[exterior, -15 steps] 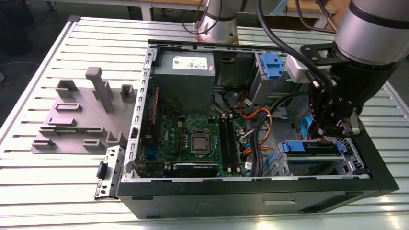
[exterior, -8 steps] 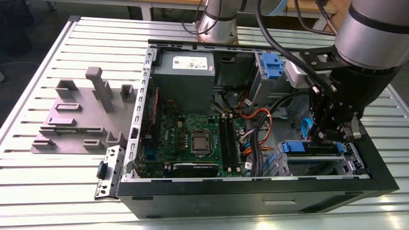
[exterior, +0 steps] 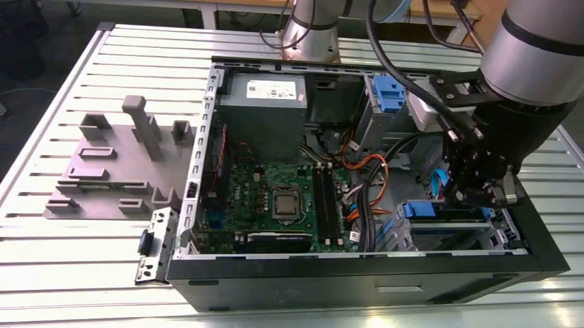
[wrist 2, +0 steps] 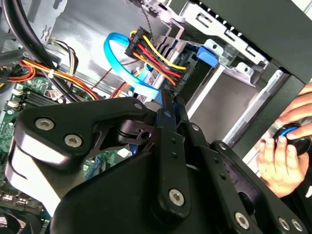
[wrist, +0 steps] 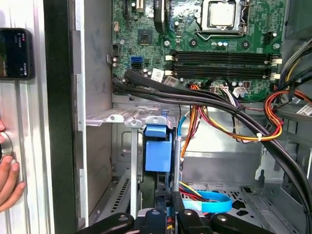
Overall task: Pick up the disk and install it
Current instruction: 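Insert the second disk wire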
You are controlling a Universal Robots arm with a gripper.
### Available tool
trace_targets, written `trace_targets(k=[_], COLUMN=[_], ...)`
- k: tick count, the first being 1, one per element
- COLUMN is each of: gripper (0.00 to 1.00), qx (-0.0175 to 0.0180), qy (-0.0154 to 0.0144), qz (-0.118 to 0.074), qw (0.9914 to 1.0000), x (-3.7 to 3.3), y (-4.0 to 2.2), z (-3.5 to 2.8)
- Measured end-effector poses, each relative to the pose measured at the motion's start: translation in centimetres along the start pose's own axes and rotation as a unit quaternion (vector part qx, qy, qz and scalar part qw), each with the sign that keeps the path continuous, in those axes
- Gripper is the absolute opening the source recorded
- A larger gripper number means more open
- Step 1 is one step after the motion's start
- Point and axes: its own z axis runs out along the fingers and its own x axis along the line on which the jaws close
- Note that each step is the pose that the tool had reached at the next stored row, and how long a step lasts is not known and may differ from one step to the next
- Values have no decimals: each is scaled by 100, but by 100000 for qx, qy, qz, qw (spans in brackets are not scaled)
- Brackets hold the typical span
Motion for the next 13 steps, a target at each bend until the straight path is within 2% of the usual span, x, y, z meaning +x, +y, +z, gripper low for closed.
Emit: trace_targets(k=[2, 3, 4, 11, 13], gripper=[16, 16, 16, 16, 16], qx=[11, 20, 21, 19, 20], qy=[-1126, -1423, -1521, -1623, -1749], qz=[170, 217, 235, 247, 265], qw=[99994, 99990, 99988, 99987, 99984], x=[21, 31, 38, 50, 58], y=[1, 1, 2, 2, 2], z=[3, 4, 5, 5, 6])
